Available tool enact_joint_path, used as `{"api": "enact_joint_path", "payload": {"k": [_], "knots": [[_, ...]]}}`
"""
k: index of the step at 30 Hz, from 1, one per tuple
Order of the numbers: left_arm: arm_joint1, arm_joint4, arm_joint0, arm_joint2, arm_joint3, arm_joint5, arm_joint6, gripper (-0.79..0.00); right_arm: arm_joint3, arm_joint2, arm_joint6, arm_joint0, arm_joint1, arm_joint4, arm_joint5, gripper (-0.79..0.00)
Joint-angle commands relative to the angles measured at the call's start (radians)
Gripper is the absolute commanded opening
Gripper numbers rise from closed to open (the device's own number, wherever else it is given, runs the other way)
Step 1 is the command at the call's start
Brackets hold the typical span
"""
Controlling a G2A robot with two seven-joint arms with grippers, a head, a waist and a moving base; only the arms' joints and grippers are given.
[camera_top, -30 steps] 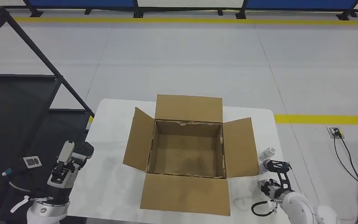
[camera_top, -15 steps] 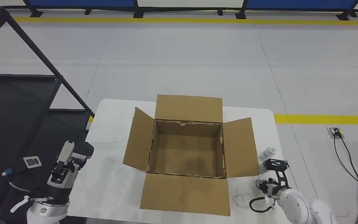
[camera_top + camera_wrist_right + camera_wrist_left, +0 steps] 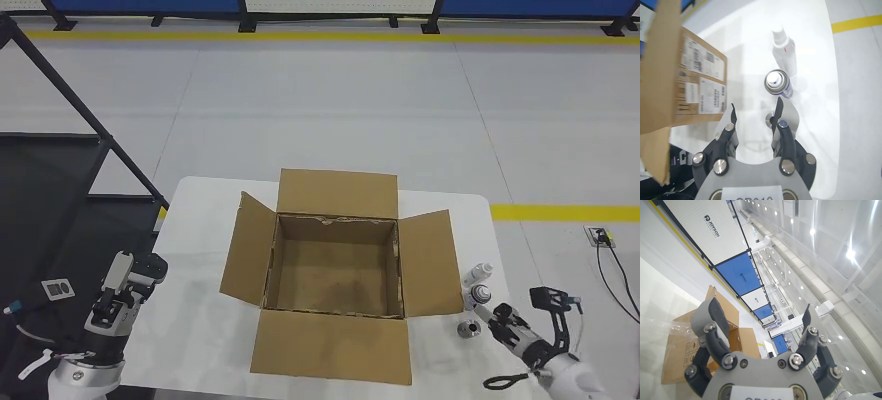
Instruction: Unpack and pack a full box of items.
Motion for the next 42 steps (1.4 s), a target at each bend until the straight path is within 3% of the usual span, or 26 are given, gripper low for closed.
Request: {"api": "enact_joint_path", "payload": {"k": [1,3,4,6,9,14,19,30,38,42], "knots": [[0.0,0.0,0.0,0.0,0.0,0.0,0.0,0.0,0.002,0.044,0.057,0.016,0.008,0.128,-0.093,-0.379],[0.0,0.0,0.0,0.0,0.0,0.0,0.0,0.0,0.02,0.069,0.136,0.067,0.018,0.194,-0.112,-0.394],[0.0,0.0,0.0,0.0,0.0,0.0,0.0,0.0,0.031,0.077,0.172,0.1,0.024,0.216,-0.111,-0.357],[0.0,0.0,0.0,0.0,0.0,0.0,0.0,0.0,0.061,0.077,0.245,0.173,0.035,0.263,-0.112,-0.413],[0.0,0.0,0.0,0.0,0.0,0.0,0.0,0.0,0.136,0.063,0.366,0.299,0.054,0.316,-0.105,-0.419],[0.0,0.0,0.0,0.0,0.0,0.0,0.0,0.0,0.35,-0.021,0.593,0.546,0.084,0.396,-0.108,-0.431],[0.0,0.0,0.0,0.0,0.0,0.0,0.0,0.0,0.544,-0.096,0.705,0.718,0.102,0.448,-0.147,-0.453],[0.0,0.0,0.0,0.0,0.0,0.0,0.0,0.0,0.696,-0.234,0.774,0.857,0.121,0.458,-0.155,-0.545],[0.0,0.0,0.0,0.0,0.0,0.0,0.0,0.0,0.698,-0.3,0.75,0.873,0.13,0.467,-0.143,-0.739],[0.0,0.0,0.0,0.0,0.0,0.0,0.0,0.0,0.695,-0.329,0.728,0.873,0.133,0.472,-0.129,-0.767]]}}
